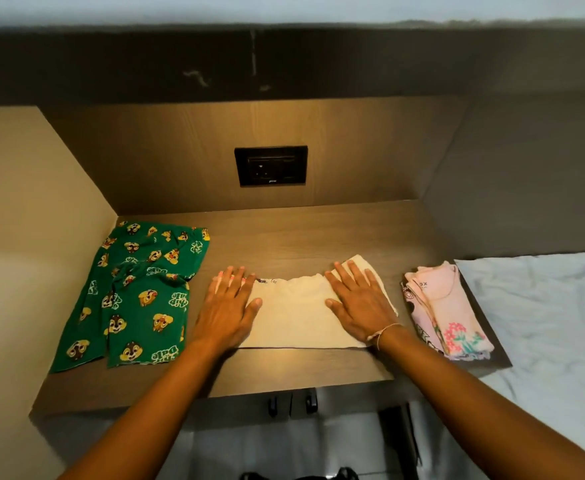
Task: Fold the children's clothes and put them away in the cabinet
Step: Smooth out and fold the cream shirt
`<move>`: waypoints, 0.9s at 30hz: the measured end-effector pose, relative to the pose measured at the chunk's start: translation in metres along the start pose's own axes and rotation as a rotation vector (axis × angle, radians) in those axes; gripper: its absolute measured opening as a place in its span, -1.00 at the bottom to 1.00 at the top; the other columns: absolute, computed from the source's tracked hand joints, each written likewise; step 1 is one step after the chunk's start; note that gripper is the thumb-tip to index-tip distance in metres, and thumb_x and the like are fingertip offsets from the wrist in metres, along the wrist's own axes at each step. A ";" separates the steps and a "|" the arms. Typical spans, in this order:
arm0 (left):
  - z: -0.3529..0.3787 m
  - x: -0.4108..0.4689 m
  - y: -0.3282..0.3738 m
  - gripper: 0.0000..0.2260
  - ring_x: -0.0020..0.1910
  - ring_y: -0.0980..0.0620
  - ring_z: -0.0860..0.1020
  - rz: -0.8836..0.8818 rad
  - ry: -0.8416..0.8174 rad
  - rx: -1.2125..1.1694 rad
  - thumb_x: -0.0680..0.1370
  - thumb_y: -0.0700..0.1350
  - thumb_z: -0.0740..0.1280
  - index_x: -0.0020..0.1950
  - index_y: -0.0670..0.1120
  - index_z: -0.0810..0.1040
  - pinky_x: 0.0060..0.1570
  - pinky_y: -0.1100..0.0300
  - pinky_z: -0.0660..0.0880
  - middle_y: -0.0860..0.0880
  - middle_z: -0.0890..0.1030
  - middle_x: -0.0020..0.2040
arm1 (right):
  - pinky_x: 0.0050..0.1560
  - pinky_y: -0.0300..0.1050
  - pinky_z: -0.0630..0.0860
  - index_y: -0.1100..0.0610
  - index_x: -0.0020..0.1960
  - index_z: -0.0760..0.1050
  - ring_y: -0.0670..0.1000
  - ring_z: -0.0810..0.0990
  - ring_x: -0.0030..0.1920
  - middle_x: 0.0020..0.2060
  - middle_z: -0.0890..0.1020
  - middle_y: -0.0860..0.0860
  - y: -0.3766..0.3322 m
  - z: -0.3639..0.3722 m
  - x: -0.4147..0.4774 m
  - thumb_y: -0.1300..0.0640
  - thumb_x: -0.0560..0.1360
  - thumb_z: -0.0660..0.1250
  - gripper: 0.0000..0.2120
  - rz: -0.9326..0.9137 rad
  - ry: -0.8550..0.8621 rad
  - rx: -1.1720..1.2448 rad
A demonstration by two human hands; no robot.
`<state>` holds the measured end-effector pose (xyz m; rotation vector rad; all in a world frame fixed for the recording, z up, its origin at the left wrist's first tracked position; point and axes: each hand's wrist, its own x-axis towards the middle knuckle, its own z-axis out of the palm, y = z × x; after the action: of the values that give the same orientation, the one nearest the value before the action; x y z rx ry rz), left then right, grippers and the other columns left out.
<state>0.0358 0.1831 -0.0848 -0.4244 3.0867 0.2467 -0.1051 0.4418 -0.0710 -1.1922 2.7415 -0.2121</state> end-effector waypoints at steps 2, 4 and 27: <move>0.006 -0.005 -0.009 -0.45 0.56 -0.04 -0.05 -0.060 0.018 -0.002 0.63 0.21 -0.12 0.57 0.02 0.02 0.51 -0.06 -0.11 -0.03 0.05 0.59 | 0.52 0.07 -0.14 -0.07 0.56 -0.06 0.09 -0.08 0.56 0.58 0.02 -0.02 0.012 0.003 0.001 -0.18 0.63 -0.10 -0.46 0.049 -0.008 -0.023; -0.001 -0.004 -0.013 -0.48 0.54 -0.07 0.11 -0.051 0.040 0.001 0.63 0.19 -0.06 0.55 0.02 0.13 0.48 -0.09 0.03 -0.04 0.18 0.56 | 0.49 0.10 0.05 -0.08 0.54 0.04 0.11 0.08 0.53 0.55 0.14 -0.01 0.019 -0.006 0.009 -0.10 0.62 0.02 -0.49 0.021 -0.007 -0.086; -0.047 -0.036 -0.019 -0.71 0.12 -0.03 0.47 0.055 -0.016 0.097 0.47 -0.03 0.34 0.18 0.06 0.59 0.11 -0.05 0.35 0.04 0.61 0.12 | 0.02 -0.15 0.37 -0.08 0.03 0.43 -0.01 0.41 0.08 0.12 0.51 -0.04 0.033 -0.054 -0.026 0.04 0.35 0.39 -0.73 -0.076 -0.188 -0.072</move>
<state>0.0761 0.1669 -0.0397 -0.3330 3.0817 0.1005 -0.1213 0.4873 -0.0226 -1.2656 2.5644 -0.0086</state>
